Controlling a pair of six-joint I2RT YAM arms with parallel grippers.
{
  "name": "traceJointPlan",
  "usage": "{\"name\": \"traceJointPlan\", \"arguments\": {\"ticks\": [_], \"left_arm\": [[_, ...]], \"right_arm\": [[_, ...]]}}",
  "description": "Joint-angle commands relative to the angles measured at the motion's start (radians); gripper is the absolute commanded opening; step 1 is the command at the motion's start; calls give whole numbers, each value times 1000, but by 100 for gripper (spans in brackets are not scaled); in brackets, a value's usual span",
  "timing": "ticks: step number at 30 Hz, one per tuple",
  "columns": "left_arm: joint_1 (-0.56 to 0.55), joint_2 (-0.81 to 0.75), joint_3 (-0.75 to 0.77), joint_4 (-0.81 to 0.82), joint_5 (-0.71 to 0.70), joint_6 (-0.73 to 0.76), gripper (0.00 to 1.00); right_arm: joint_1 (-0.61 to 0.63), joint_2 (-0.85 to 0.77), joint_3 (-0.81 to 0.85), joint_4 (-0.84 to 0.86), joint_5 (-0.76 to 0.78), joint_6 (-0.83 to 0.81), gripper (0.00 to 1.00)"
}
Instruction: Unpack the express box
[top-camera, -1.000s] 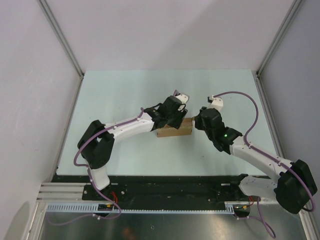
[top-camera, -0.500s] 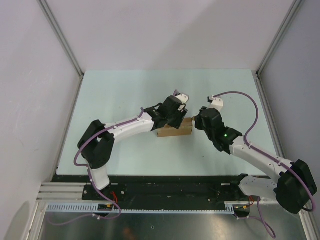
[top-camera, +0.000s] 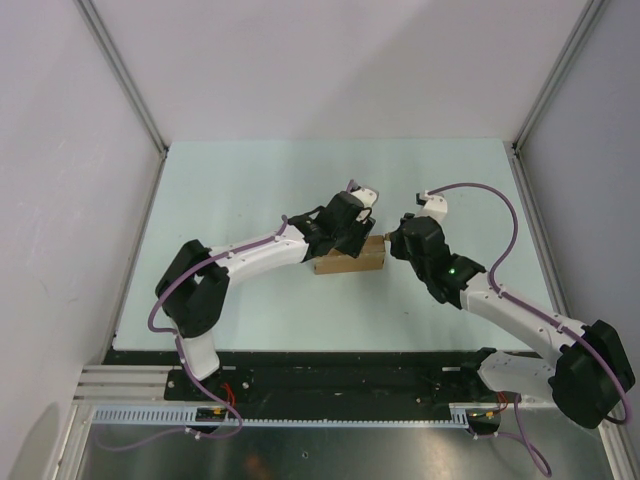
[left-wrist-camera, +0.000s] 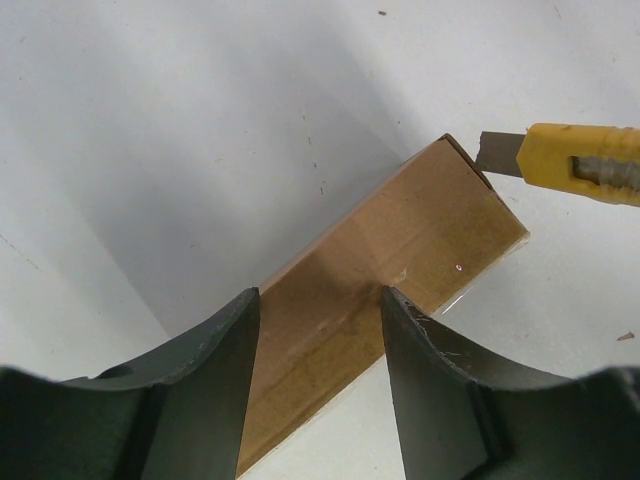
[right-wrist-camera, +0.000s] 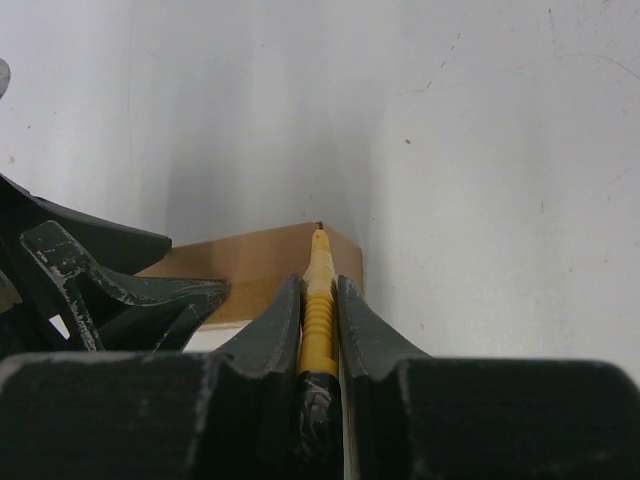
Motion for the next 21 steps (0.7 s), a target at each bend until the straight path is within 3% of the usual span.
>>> {"name": "traceJointPlan", "arguments": {"ticks": [1,13,21], "left_arm": [[-1,59,-17,-80,-24,18,57],[-1,62,-12,-83,-24,17,57],[1,100,-1,-119,-79,-23,54]], "right_arm": [[-2,6,33,7,19,-7,0],[4,26,33,-8,9,-17,0],[17,-17,33,-137,-73,10,0]]}}
